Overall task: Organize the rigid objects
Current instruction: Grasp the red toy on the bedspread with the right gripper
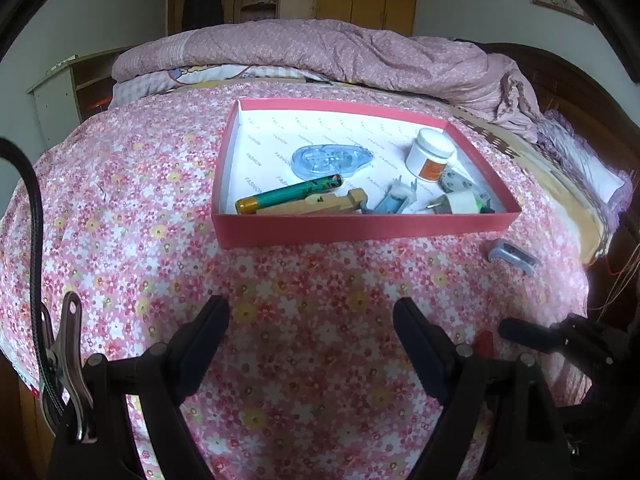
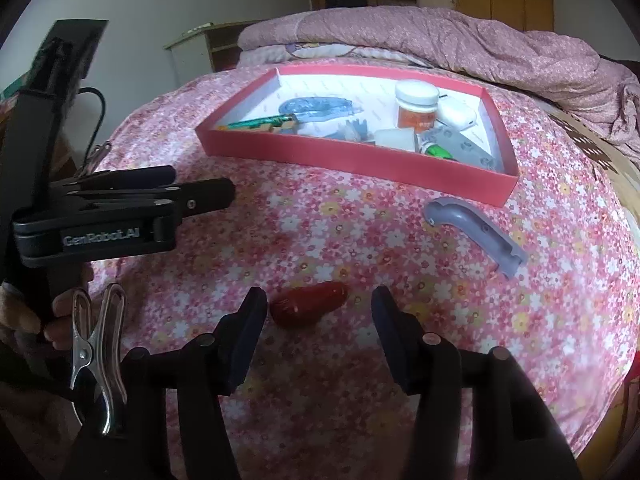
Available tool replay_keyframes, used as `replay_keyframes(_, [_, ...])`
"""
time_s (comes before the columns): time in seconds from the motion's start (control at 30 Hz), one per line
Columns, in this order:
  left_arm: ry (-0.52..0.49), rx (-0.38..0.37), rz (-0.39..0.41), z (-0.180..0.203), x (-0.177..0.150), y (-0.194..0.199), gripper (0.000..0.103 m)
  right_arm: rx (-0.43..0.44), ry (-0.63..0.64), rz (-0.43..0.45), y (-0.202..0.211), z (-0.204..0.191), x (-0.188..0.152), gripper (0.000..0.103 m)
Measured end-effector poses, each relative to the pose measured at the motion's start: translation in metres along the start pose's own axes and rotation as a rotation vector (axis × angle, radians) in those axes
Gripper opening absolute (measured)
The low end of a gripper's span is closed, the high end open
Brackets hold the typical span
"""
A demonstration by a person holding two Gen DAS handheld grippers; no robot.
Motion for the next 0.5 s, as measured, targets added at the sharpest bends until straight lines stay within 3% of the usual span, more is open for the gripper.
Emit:
replay_keyframes(0.17, [0.000, 0.002, -0.006, -0.0001, -0.0017, -0.0029, 0.087, -0.013, 0.018, -0.002, -0.0015, -0.0011, 0.0011, 0.054])
replay_keyframes(0.23, [-0.001, 0.003, -0.006, 0.0002, -0.0021, -0.0038, 0.087, -0.007, 0.023, 0.000, -0.0014, -0.0016, 0.0023, 0.041])
replay_keyframes(0.5, [-0.010, -0.005, -0.008, 0.0054, -0.0023, -0.0040, 0.087, 0.038, -0.021, 0.013, 0.0080, 0.0074, -0.0003, 0.041])
Point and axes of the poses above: each gripper's, at about its wrist camera, not at the fingertips, and y roughly against the way its jaws point, z to its right, x to its top, the point moved 8 cm from there along -y, roughly the way its jaws point, and after that the axes turned 9 degrees about -z, right-handed, at the moved point
